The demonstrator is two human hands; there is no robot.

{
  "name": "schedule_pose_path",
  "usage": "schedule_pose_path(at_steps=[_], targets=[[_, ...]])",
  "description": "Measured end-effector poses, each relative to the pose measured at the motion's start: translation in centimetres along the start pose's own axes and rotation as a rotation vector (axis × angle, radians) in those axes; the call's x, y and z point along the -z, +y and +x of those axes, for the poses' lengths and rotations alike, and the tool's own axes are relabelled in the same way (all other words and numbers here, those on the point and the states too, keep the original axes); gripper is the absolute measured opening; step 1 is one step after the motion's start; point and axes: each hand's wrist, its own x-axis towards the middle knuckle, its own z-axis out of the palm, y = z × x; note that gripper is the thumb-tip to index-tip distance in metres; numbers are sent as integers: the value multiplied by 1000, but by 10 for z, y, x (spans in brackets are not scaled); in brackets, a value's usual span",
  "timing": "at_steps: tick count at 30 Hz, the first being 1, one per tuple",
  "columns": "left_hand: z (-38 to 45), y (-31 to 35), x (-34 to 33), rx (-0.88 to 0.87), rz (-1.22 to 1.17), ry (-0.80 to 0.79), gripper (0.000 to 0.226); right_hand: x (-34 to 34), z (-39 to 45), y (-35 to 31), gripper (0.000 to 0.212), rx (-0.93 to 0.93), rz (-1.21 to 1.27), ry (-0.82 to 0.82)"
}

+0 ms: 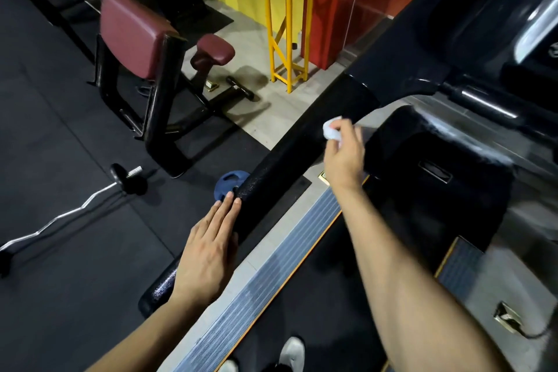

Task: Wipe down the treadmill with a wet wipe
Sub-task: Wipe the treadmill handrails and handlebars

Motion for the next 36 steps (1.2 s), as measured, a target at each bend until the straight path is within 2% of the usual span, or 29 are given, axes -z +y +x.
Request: schedule_pose_path(at_steps=[5,10,14,17,19,23,26,32,36], targets=[[0,1,3,7,-27,-20,56,-22,-93,-18,33,-139,184,-109],[0,1,6,19,-70,-59,57,-35,-165,-42,31,-135,262,-162],[1,-4,10,-12,-118,-116,62,-46,-230,-55,26,-176,231,-236],[1,-7,17,-15,-209,-177,73,-53,-270,-60,28,-258,184,-359],[1,-10,24,-28,-209,-214,78,-45,-277,-63,32,-273,152,-384],[-3,-14,36,-203,-68,-194,54,-9,-271,-75,32,-268,34,-195],[-3,1,50,-328,-31,-148,54,27,-269,-81,30,-232,-62,-119],[-5,62,64,-517,-75,-66,48,103,-284,-80,25,-284,-175,82],[-15,115,64,-645,-121,-93,50,161,-298,-78,18,-352,-243,212]])
